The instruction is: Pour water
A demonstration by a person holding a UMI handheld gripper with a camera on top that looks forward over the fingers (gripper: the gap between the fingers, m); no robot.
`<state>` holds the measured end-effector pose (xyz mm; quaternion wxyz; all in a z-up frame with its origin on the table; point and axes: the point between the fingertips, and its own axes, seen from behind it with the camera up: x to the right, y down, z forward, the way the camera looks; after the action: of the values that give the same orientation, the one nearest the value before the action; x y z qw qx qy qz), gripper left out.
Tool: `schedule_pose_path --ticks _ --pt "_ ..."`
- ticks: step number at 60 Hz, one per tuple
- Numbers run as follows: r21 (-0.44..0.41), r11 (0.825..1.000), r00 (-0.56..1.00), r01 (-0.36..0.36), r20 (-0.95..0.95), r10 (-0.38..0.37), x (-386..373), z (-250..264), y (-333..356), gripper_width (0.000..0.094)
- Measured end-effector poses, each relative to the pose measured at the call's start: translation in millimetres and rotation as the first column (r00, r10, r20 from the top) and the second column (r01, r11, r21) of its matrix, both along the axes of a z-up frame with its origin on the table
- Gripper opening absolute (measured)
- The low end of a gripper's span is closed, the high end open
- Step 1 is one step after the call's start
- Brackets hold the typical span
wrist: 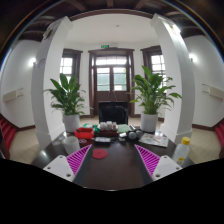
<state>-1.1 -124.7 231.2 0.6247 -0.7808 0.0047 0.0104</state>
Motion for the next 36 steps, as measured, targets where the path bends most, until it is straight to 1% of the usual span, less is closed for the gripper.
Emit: schedule_pose_path --ticks 9,12,18,24,29,36 --pt "-0.001 0.997 0.993 0.082 0.088 -0.082 73.8 -20.4 -16.5 0.0847" --pt "-0.002 0.993 0.989 0.118 0.092 -0.117 102.4 -25.0 -26.9 0.0848" --pt "-0.013 0.986 0.983 0.164 0.087 -0.162 155.4 -27.5 -42.3 0.0846" --pt "-0.010 0.976 0.974 0.218 0.070 -0.217 208.6 -26.5 -43.3 0.0844" --pt "-0.006 0.973 0.972 0.230 0.052 -0.229 239.0 -22.3 -32.7 0.0832" --pt "0.007 0.978 0.977 0.208 0.053 -0.208 270.1 -18.4 -10.8 0.0849"
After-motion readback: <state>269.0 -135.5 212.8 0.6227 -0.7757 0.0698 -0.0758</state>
